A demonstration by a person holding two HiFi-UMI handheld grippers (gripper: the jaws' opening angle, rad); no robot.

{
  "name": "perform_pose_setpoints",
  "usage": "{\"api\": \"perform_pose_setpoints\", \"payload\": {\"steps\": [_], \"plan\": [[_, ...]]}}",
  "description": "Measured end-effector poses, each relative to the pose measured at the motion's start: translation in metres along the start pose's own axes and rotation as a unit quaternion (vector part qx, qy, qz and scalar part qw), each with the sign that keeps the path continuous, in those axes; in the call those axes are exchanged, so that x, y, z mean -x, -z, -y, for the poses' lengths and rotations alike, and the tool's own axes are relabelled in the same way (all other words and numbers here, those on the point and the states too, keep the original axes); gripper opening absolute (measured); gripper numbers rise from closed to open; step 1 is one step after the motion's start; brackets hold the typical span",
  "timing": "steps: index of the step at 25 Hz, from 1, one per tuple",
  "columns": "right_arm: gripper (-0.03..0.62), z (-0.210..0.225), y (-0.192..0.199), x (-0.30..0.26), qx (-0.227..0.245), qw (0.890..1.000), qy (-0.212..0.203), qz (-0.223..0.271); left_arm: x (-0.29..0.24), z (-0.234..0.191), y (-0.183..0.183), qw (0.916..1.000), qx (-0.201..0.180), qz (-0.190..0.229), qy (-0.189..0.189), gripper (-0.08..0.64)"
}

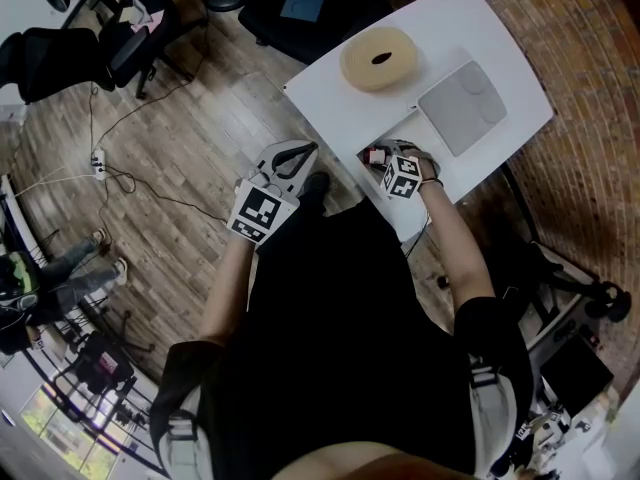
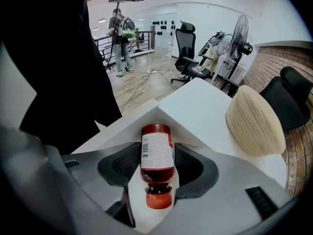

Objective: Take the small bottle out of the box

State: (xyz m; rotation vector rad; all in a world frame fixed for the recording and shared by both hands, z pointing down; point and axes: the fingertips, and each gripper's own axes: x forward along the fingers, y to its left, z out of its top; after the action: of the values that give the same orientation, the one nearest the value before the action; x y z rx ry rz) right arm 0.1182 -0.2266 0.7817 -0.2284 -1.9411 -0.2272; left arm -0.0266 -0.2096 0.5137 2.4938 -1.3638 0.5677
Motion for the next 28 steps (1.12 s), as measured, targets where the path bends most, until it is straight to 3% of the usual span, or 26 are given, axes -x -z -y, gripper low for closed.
{"api": "perform_pose_setpoints", "payload": {"steps": [18, 28], "plan": [[0.212, 0.001, -0.001, -0.004, -0.009, 0.999, 0.032, -0.027, 0.002, 0.006, -0.004, 0.9998, -0.01, 0.009, 0.016, 0.018], [0.21, -0.006, 0.001, 0.006, -0.056, 0.996, 0.057, -0.031, 0.006, 0.013, -0.004, 0.9989, -0.018, 0.023, 0.036, 0.018]]}}
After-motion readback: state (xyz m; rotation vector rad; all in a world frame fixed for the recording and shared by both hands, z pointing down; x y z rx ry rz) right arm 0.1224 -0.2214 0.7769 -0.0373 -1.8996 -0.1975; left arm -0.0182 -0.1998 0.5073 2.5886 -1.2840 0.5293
